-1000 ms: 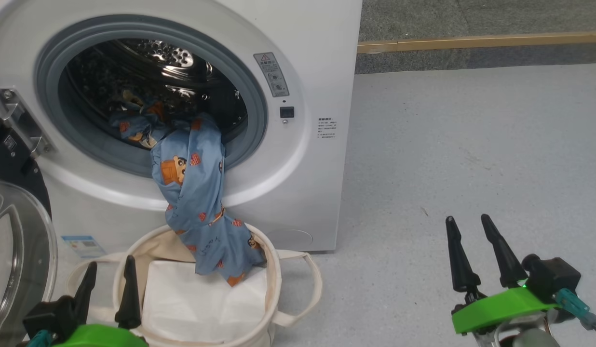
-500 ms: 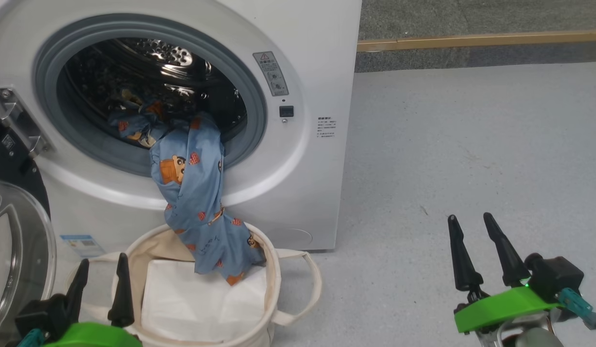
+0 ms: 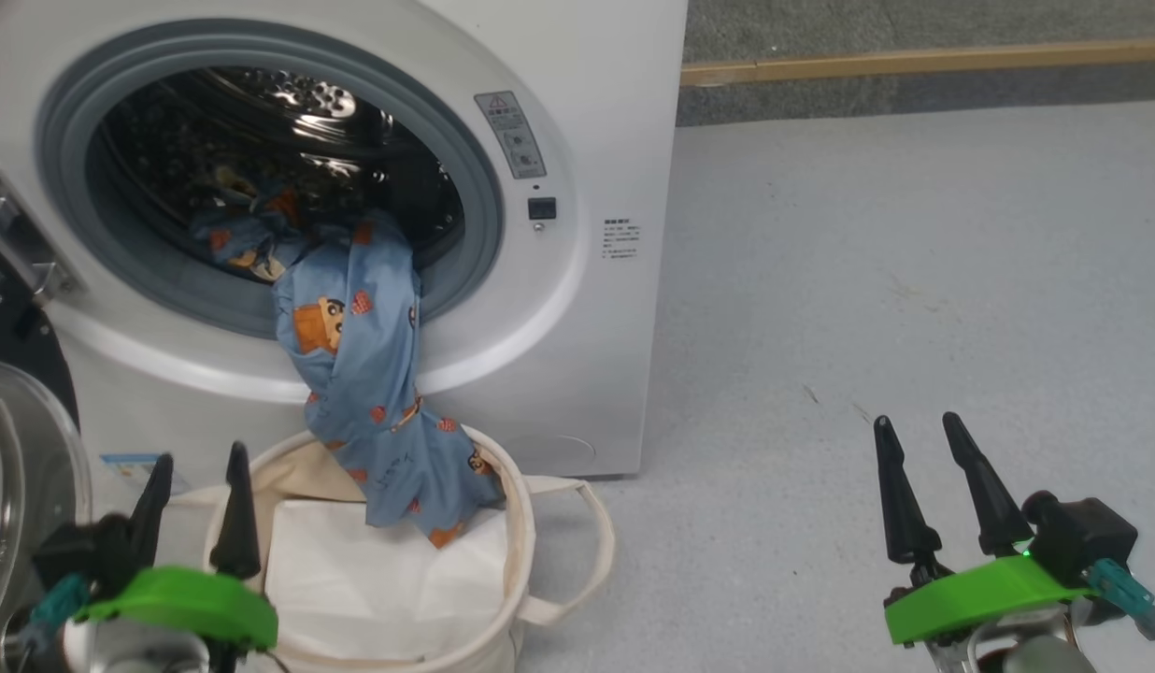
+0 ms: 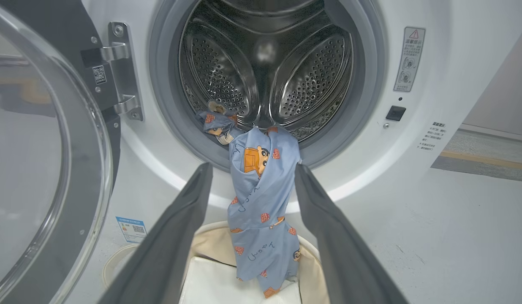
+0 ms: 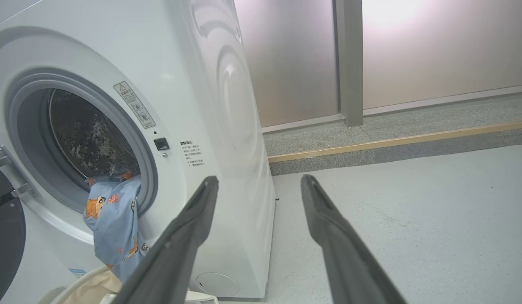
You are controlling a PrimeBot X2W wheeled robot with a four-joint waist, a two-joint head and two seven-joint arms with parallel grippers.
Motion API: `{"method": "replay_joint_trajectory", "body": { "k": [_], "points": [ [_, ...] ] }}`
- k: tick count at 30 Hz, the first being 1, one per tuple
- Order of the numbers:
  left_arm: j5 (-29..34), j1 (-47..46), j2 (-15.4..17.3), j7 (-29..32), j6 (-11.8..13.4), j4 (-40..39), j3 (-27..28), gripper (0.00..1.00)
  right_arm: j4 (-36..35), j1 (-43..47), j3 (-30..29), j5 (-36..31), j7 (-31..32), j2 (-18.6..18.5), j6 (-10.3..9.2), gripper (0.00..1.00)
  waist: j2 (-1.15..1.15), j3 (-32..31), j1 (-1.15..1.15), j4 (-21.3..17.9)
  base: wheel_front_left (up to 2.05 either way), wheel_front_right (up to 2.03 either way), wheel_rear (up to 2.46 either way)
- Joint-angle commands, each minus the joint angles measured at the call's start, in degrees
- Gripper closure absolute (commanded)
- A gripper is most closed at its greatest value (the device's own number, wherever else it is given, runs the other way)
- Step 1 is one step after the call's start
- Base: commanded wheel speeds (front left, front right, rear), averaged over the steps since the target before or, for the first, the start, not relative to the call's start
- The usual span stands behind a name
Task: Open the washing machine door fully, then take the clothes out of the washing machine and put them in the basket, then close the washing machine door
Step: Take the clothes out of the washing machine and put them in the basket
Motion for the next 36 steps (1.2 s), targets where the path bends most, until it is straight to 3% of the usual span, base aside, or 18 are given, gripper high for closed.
{"method": "replay_joint_trajectory", "body": {
  "k": [1,19,30,36],
  "points": [
    [-0.27,-4.39,1.59,0.31,-0.41,-0.66,1.79,0.00,-2.03,-0.78,1.20,0.17,-0.70,-0.41,0.03,0.00,0.00,0.43,0.00,-0.35,0.00,0.00,0.00],
    [2.27,-31.62,0.53,3.93,-4.09,23.30,-4.02,0.00,-4.06,-5.28,1.45,2.10,-0.70,-0.76,0.03,0.00,0.00,10.94,0.00,-4.87,0.00,0.00,0.00],
    [4.48,-50.46,1.97,5.82,-6.96,43.24,-6.86,0.00,-5.29,-9.71,1.98,3.28,-0.70,-0.13,0.03,0.00,0.00,20.33,0.00,-8.86,0.00,0.00,0.00],
    [6.04,-57.38,3.38,5.98,-5.56,51.15,-8.08,0.00,-5.62,-11.25,2.13,3.61,-0.70,0.16,0.03,0.00,0.00,24.32,0.00,-10.77,0.00,0.00,0.00]
  ]
}}
